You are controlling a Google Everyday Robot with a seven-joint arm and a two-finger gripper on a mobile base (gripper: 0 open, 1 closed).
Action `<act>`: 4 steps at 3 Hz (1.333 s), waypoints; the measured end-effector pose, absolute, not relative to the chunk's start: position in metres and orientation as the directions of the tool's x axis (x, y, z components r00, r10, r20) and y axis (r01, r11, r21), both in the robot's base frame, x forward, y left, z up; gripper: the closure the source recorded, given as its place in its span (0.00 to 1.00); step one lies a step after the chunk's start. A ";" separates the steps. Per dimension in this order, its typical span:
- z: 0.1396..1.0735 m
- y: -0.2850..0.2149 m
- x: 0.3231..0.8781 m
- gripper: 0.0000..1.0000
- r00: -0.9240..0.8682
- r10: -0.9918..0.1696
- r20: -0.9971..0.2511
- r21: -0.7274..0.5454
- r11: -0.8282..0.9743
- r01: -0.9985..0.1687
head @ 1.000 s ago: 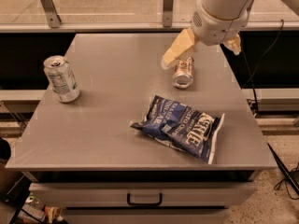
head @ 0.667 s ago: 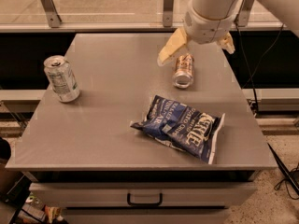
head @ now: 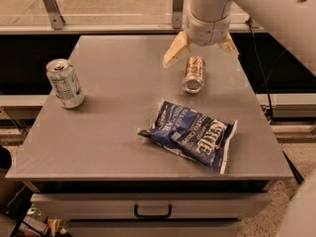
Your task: Place orange can upright
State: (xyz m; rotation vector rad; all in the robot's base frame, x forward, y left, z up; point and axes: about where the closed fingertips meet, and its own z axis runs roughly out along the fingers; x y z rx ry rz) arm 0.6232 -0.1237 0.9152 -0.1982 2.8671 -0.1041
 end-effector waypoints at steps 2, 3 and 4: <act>0.878 -0.123 0.653 0.00 -0.981 -0.101 -0.163 -0.069 0.993 -0.090; 0.865 -0.125 0.664 0.00 -0.985 -0.105 -0.138 -0.045 0.994 -0.100; 0.857 -0.131 0.670 0.00 -0.988 -0.091 -0.124 -0.011 0.996 -0.090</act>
Offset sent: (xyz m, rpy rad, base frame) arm 0.0414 -0.0032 -0.0600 0.0149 0.1947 -0.0530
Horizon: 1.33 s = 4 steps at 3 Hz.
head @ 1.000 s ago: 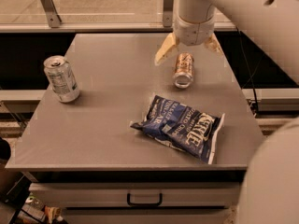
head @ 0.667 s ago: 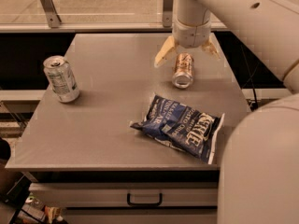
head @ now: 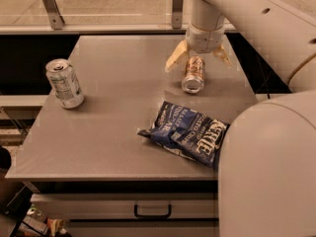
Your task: Place orange can upright
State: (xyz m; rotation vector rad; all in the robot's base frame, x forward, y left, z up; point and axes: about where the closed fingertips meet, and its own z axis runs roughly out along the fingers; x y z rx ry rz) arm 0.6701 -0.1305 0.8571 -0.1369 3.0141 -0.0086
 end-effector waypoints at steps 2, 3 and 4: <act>0.851 -0.141 0.680 0.00 -0.995 -0.026 -0.100 0.070 0.997 -0.033; 0.854 -0.147 0.681 0.00 -0.995 0.023 -0.095 0.050 0.999 0.018; 0.863 -0.147 0.678 0.00 -0.993 0.047 -0.109 0.016 0.999 0.046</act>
Offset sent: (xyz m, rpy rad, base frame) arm 0.0029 -0.0239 0.0016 0.1018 0.0876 -0.0988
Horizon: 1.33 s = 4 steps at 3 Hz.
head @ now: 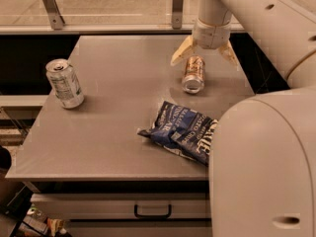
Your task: Place orange can upright
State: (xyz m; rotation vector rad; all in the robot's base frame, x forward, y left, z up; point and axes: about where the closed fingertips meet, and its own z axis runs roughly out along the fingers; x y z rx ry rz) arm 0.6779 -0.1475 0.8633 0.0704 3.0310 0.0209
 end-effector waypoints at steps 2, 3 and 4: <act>0.874 -0.144 0.659 0.00 -0.993 0.050 -0.111 0.005 0.999 0.050; 0.876 -0.136 0.655 0.00 -0.994 0.046 -0.102 -0.002 0.999 0.046; 0.871 -0.127 0.654 0.00 -0.995 0.046 -0.085 -0.024 0.999 0.048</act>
Offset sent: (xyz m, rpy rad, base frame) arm -0.0497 0.0014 0.0175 -0.0247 0.0625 -0.0080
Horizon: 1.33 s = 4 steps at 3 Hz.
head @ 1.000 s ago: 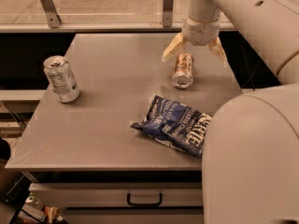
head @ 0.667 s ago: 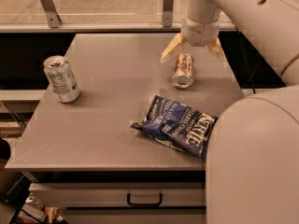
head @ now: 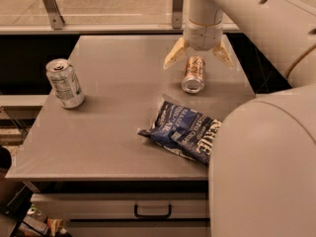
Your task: Place orange can upright
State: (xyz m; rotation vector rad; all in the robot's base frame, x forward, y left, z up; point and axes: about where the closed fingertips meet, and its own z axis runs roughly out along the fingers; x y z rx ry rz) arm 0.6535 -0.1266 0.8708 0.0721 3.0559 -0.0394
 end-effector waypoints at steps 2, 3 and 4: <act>0.857 -0.126 0.652 0.18 -0.995 0.074 -0.061 -0.042 0.996 0.076; 0.855 -0.124 0.659 0.40 -0.994 0.072 -0.082 -0.033 0.997 0.075; 0.854 -0.122 0.664 0.64 -0.993 0.071 -0.096 -0.025 0.997 0.074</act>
Offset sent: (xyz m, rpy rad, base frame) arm -0.0216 -0.0111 -0.0174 -0.0356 0.1019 -0.0543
